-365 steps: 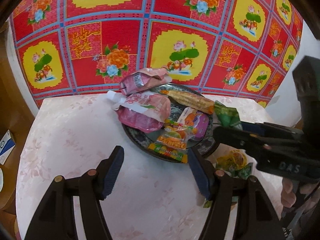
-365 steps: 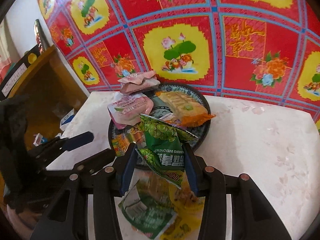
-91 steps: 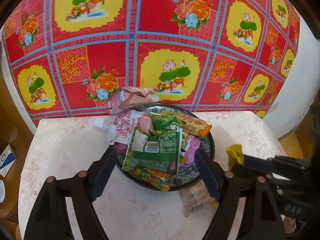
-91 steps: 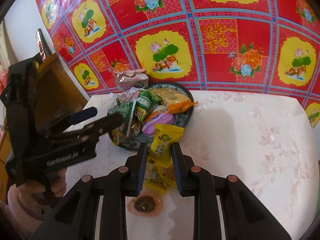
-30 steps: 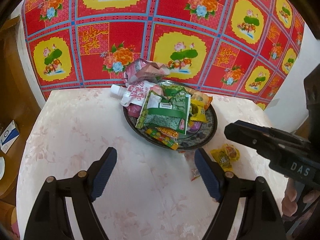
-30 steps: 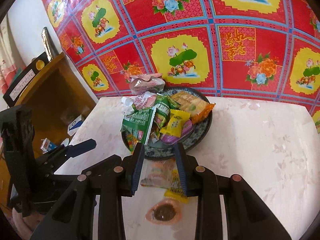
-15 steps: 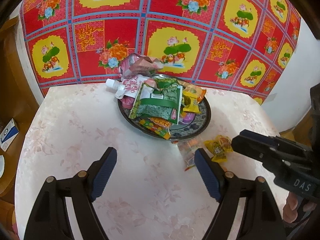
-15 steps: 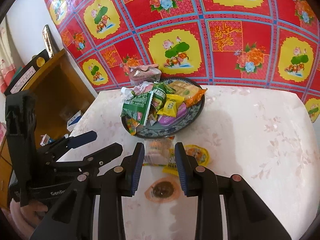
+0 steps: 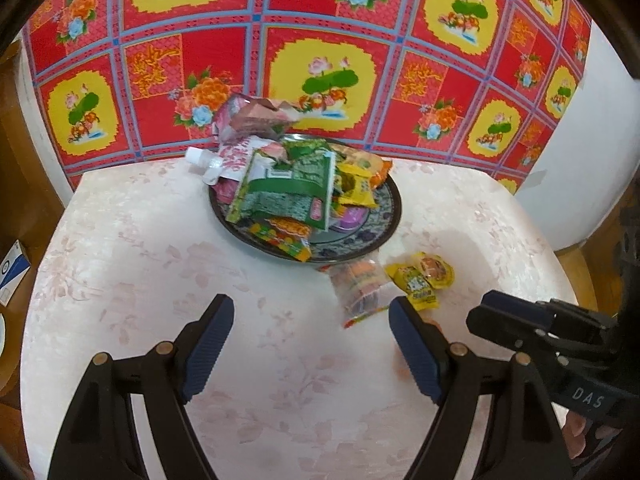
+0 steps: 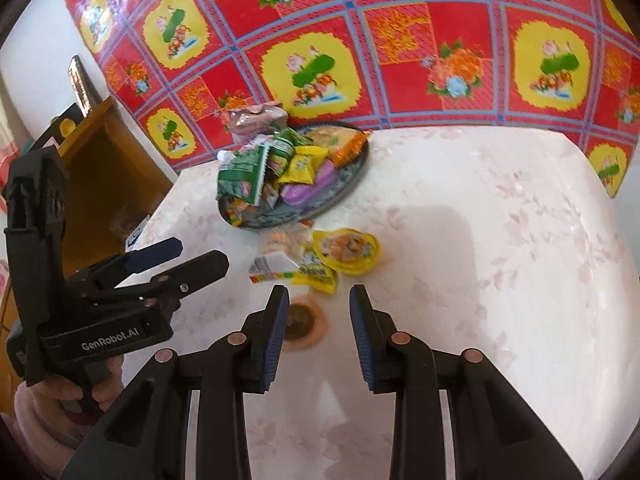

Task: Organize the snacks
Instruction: 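Withdraw both grippers from the plate toward the remaining loose snacks, then grasp the clear striped candy packet with the left gripper while the right gripper grasps the yellow jelly cup, then carry the clear packet onto the plate with the left gripper while the right gripper places the jelly cup there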

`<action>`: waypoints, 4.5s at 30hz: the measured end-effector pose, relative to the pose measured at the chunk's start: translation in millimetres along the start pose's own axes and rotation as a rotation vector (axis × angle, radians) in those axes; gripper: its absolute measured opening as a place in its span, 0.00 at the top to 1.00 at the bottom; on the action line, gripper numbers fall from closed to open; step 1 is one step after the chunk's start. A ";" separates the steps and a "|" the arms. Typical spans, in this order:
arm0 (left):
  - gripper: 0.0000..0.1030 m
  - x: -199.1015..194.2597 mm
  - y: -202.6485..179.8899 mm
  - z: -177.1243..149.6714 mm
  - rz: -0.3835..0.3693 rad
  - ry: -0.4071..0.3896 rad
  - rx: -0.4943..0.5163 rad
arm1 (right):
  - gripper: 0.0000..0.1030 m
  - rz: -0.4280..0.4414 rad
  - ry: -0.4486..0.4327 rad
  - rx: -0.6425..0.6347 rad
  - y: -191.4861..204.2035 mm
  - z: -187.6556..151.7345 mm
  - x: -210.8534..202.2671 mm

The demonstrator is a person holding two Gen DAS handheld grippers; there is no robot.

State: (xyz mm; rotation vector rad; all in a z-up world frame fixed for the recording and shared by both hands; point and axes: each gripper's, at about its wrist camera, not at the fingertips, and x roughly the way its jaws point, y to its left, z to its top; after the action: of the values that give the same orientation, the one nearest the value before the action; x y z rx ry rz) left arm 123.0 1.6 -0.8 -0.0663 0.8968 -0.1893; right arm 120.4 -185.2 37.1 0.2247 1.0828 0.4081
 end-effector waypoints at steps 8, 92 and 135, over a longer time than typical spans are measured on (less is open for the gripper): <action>0.19 15.2 -14.4 5.7 0.004 0.015 0.005 | 0.68 -0.013 -0.004 0.026 -13.7 -5.3 -2.2; 0.67 2.3 25.9 -6.9 -0.017 -0.005 -0.107 | 0.59 -0.104 0.022 -0.008 -1.1 27.7 44.6; 0.67 -1.4 24.5 -5.0 -0.026 -0.018 -0.105 | 0.73 -0.010 -0.064 0.046 -11.9 26.7 22.6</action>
State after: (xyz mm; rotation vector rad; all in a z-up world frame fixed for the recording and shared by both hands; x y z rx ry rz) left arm 121.6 26.0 -6.2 -0.1767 0.8877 -0.1657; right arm 155.8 -185.8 26.5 0.2716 1.0307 0.3651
